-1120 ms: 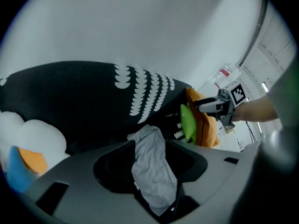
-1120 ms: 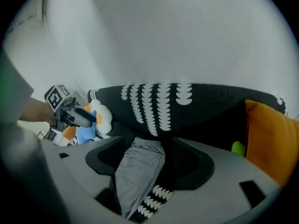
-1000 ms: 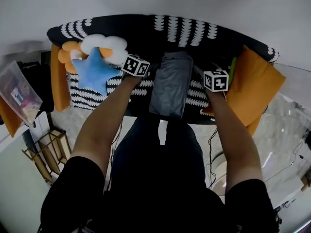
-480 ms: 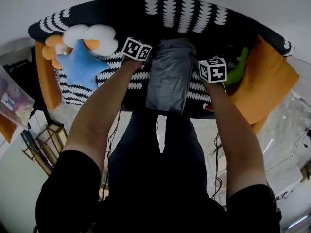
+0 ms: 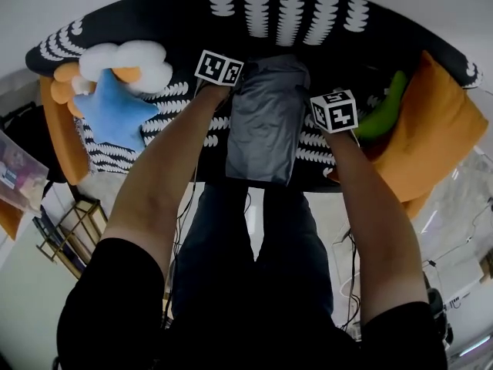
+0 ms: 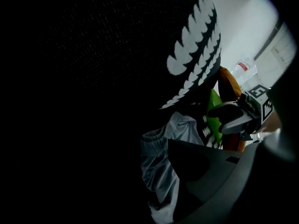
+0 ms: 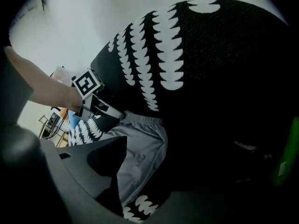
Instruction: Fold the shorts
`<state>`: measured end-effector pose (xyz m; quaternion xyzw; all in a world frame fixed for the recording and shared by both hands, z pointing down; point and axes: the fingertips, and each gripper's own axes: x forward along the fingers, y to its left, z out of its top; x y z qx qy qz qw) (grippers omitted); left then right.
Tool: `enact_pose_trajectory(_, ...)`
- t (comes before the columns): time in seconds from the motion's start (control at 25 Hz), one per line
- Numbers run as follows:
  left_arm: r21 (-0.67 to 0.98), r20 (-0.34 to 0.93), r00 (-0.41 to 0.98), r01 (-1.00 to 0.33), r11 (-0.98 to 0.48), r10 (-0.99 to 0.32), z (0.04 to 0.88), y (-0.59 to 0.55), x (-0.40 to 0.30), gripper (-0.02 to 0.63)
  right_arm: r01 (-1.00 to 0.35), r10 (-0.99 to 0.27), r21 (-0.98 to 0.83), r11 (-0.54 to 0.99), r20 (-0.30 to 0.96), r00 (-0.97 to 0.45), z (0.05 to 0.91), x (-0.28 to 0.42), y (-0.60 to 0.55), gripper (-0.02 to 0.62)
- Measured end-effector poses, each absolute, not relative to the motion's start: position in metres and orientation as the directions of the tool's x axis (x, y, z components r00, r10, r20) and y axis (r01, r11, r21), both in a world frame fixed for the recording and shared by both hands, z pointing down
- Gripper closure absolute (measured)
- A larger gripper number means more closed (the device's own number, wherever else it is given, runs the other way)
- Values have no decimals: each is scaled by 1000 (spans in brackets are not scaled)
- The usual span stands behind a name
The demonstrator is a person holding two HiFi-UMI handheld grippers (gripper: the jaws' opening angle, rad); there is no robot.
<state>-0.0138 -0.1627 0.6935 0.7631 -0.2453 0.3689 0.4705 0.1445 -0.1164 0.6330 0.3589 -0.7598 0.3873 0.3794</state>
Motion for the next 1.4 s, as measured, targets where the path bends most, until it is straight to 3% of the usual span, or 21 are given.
enact_pose_trajectory(0.2, 568, 784, 621, -711, -414, 8, 713, -164, 3, 353, -831, -241, -339, 440, 847, -474, 646, 145, -113, 302)
enact_pose_trajectory(0.4, 536, 778, 627, -687, -491, -29, 704, -170, 3, 512, -823, -235, -355, 443, 840, -488, 657, 147, -114, 301)
enact_pose_trajectory(0.6, 457, 733, 680, -513, -727, -20, 664, -166, 15, 525, -807, -240, -392, 442, 815, -528, 658, 141, -133, 279)
enact_pose_trajectory(0.8, 423, 672, 739, -325, -846, 52, 629, -155, 24, 526, -756, -193, -438, 486, 790, -581, 659, 130, -150, 235)
enact_pose_trajectory(1.04, 366, 670, 722, -118, -923, 173, 604, -126, 30, 528, -595, -54, -402, 696, 797, -602, 656, 110, -146, 188)
enact_pose_trajectory(1.4, 302, 703, 641, 124, -945, 308, 582, -80, 30, 528, -260, 146, -336, 905, 821, -552, 651, 67, -109, 176)
